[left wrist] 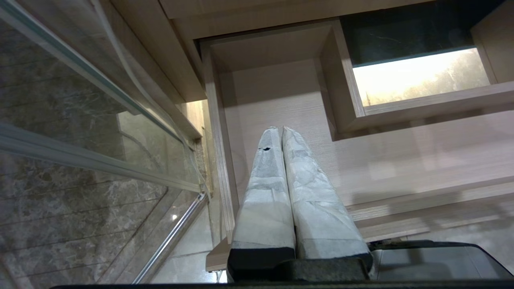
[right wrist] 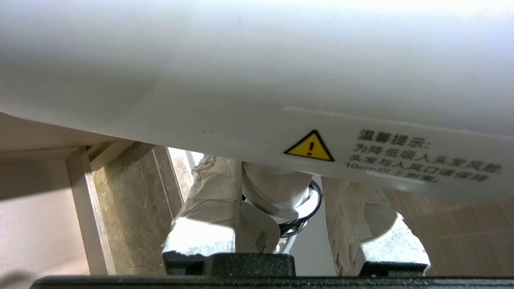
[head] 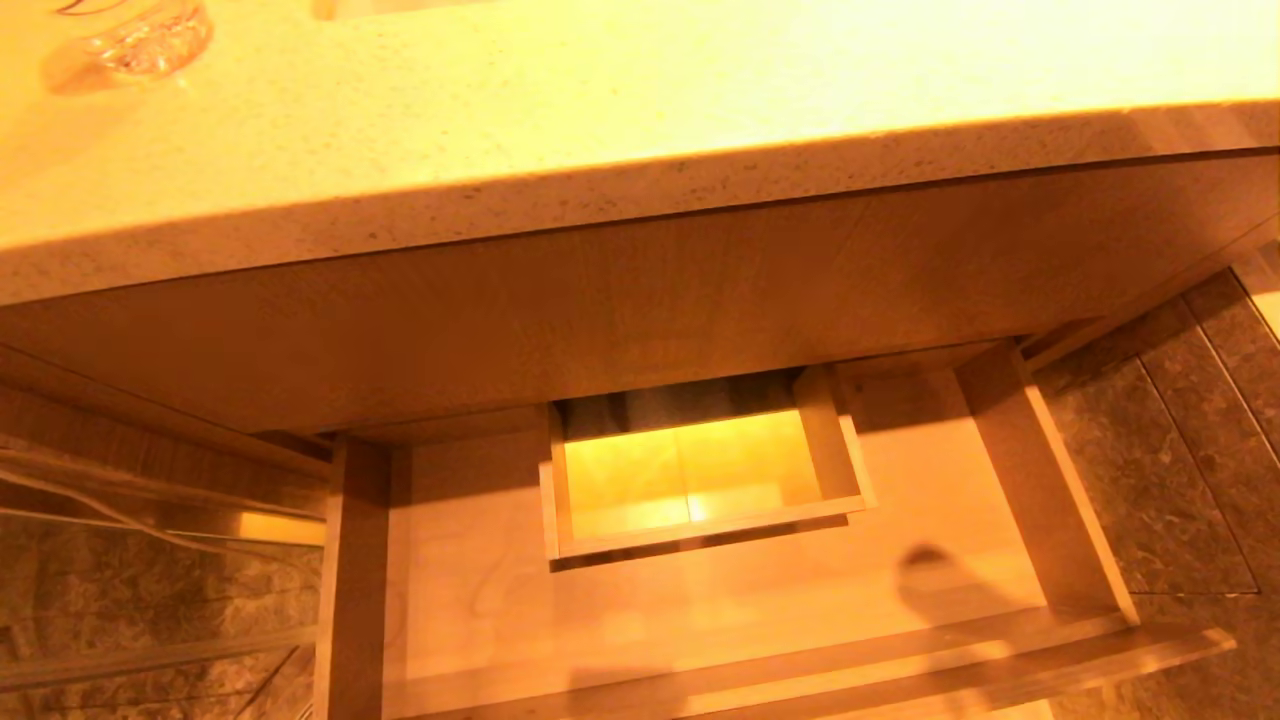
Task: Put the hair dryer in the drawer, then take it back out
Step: Close the drawer
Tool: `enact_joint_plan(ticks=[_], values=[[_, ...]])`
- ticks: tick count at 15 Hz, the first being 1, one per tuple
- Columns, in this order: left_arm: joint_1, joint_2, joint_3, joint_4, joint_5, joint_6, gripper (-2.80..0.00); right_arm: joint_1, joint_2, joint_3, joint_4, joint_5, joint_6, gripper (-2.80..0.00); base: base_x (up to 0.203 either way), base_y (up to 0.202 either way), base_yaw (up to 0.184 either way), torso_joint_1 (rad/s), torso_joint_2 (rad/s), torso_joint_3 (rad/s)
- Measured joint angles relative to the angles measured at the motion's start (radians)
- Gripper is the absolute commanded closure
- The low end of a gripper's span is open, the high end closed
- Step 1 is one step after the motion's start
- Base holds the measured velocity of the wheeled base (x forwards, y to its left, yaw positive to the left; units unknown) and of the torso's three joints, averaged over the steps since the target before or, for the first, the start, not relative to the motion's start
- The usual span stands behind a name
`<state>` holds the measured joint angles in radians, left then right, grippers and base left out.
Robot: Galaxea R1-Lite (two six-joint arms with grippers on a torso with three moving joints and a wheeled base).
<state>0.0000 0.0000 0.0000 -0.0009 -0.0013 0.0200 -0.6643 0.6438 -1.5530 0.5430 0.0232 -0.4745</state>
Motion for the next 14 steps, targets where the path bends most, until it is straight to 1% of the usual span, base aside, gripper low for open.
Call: enact_joint_plan(ticks=[3, 5, 7, 11, 14], values=[[0.000, 0.000, 0.000, 0.000, 0.000, 0.000, 0.00, -0.001, 0.011, -0.002, 0.008, 0.000, 0.013, 0.00, 0.000, 0.000, 0.000, 0.000, 0.00, 0.000], [0.000, 0.000, 0.000, 0.000, 0.000, 0.000, 0.00, -0.001, 0.019, 0.001, 0.003, -0.001, 0.043, 0.00, 0.000, 0.000, 0.000, 0.000, 0.00, 0.000], [0.000, 0.000, 0.000, 0.000, 0.000, 0.000, 0.00, 0.000, 0.019, 0.017, 0.011, 0.001, 0.095, 0.00, 0.000, 0.000, 0.000, 0.000, 0.00, 0.000], [0.000, 0.000, 0.000, 0.000, 0.000, 0.000, 0.00, -0.001, 0.030, 0.029, 0.015, -0.010, 0.111, 0.00, 0.000, 0.000, 0.000, 0.000, 0.00, 0.000], [0.000, 0.000, 0.000, 0.000, 0.000, 0.000, 0.00, -0.001, 0.041, 0.020, 0.032, -0.004, 0.102, 0.00, 0.000, 0.000, 0.000, 0.000, 0.00, 0.000]])
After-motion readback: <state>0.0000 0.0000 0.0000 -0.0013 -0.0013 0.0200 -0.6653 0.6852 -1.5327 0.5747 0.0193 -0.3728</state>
